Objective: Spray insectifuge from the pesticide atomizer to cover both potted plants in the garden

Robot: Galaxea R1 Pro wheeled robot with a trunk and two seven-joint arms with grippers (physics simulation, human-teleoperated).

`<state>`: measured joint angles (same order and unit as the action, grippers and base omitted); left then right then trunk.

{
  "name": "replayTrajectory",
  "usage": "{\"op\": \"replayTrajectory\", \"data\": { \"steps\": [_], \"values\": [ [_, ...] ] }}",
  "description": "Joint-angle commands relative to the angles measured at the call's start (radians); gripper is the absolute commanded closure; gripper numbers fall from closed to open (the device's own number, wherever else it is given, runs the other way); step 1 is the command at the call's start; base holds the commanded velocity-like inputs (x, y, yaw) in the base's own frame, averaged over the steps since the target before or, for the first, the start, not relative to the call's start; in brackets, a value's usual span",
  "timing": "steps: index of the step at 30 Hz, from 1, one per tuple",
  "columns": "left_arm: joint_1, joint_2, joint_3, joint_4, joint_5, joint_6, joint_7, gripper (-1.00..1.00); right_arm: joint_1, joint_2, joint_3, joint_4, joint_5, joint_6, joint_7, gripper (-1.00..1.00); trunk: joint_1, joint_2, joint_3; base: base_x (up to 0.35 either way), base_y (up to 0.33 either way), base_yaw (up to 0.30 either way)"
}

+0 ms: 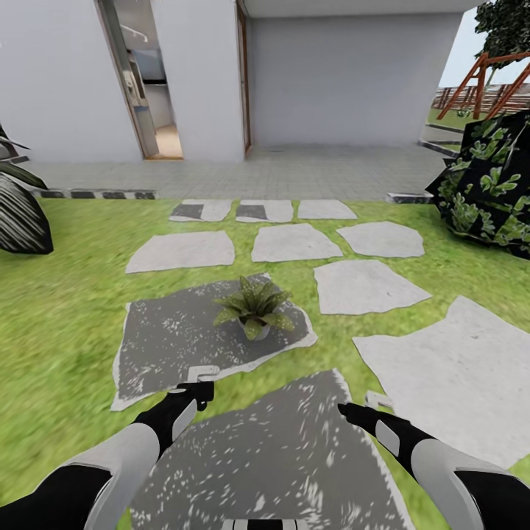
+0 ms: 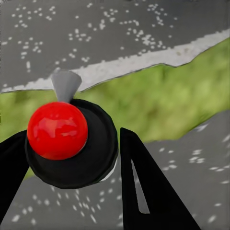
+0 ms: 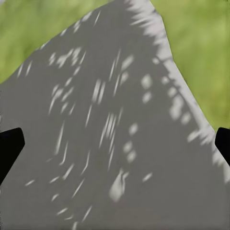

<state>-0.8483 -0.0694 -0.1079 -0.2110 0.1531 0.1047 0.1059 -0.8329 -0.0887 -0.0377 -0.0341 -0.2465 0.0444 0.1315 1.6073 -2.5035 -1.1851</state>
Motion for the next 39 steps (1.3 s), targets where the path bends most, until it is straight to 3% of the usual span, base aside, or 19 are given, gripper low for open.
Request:
{"op": "replayTrajectory", "data": {
  "steps": [1,29,39],
  "values": [
    [0.0,0.0,-0.009,-0.002,0.01,0.006,0.006,1.0,0.0,0.0,-0.003,-0.001,-0.005,0.005,0.004,-1.0,0.0,0.0,0.001,0.0,0.0,0.0],
    [0.0,0.002,-0.009,-0.001,0.01,0.005,0.006,1.0,0.0,0.0,-0.004,-0.001,-0.005,0.005,0.004,-1.0,0.0,0.0,0.046,0.0,0.0,-0.019],
    [0.0,0.002,-0.009,-0.001,0.01,0.005,0.006,1.0,0.0,0.0,-0.003,-0.001,-0.005,0.005,0.005,-1.0,0.0,0.0,0.051,0.0,0.0,-0.051]
  ]
}}
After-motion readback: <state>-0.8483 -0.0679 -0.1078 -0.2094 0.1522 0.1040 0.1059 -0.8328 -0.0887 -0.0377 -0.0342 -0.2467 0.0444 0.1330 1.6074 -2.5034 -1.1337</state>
